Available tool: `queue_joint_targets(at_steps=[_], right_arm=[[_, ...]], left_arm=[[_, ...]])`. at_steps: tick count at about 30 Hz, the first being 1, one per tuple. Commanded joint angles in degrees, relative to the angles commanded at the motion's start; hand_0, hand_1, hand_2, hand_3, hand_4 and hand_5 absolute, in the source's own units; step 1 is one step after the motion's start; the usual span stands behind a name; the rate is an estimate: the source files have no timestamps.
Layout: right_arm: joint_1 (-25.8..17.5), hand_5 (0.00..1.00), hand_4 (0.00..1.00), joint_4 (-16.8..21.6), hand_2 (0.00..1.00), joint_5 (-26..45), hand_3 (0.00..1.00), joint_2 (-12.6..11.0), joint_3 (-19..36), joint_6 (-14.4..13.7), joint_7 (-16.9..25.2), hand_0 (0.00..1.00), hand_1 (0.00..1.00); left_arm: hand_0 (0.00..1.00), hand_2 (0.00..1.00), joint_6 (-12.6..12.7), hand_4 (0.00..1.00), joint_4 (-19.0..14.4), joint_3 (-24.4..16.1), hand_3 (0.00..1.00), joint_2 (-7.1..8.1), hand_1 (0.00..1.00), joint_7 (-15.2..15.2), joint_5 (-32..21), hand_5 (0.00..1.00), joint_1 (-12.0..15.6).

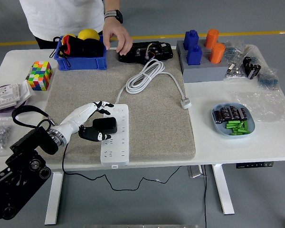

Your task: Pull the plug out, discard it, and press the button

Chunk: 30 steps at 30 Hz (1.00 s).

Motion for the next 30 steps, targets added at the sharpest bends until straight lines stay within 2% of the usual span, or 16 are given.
queue_joint_targets(at_steps=[14, 15, 20, 21, 26, 27, 30], right_arm=[[0.4, 0.599, 0.744, 0.0, 0.663, 0.1, 0.64, -0.2, 0.0, 0.0, 0.0, 0.728, 0.678], [0.4, 0.6, 0.744, 0.0, 0.664, 0.0, 0.64, -0.2, 0.1, 0.0, 0.0, 0.728, 0.678], [0.4, 0.6, 0.744, 0.0, 0.664, -0.1, 0.64, -0.2, 0.3, -0.1, 0.1, 0.728, 0.678], [0.4, 0.598, 0.744, 0.0, 0.663, -0.1, 0.639, -0.3, 0.4, -0.1, 0.1, 0.728, 0.678], [0.5, 0.598, 0.744, 0.0, 0.663, -0.2, 0.639, -0.3, 0.4, -0.1, 0.2, 0.728, 0.678], [0.5, 0.598, 0.743, 0.0, 0.662, -0.2, 0.639, -0.2, 0.5, -0.1, 0.2, 0.728, 0.678], [0.6, 0.598, 0.743, 0.0, 0.662, -0.3, 0.639, -0.2, 0.6, -0.1, 0.2, 0.728, 0.678]], left_arm=[[0.767, 0.633, 1.1, 0.87, 2.4, 1.6, 0.763, -0.96, 0.687, 0.7, 3.5, 0.002, -2.2], [0.757, 0.595, 1.2, 0.771, 2.6, 1.7, 0.688, -0.99, 0.67, 0.8, 3.5, 0.002, -2.4], [0.757, 0.595, 1.3, 0.771, 3.2, 2.2, 0.688, -1.08, 0.67, 1.0, 3.9, 0.002, -3.1], [0.578, 0.516, 1.3, 0.655, 3.2, 2.3, 0.615, -1.09, 0.511, 1.1, 3.7, 0.002, -3.2], [0.578, 0.516, 0.9, 0.655, 3.6, 2.6, 0.615, -1.13, 0.511, 1.8, 2.6, 0.002, -3.8], [0.432, 0.466, 0.9, 0.624, 3.6, 2.7, 0.592, -1.13, 0.416, 1.8, 2.5, 0.002, -3.8], [0.432, 0.466, 1.3, 0.624, 3.7, 2.8, 0.592, -1.11, 0.416, 1.7, 2.2, 0.002, -4.0]])
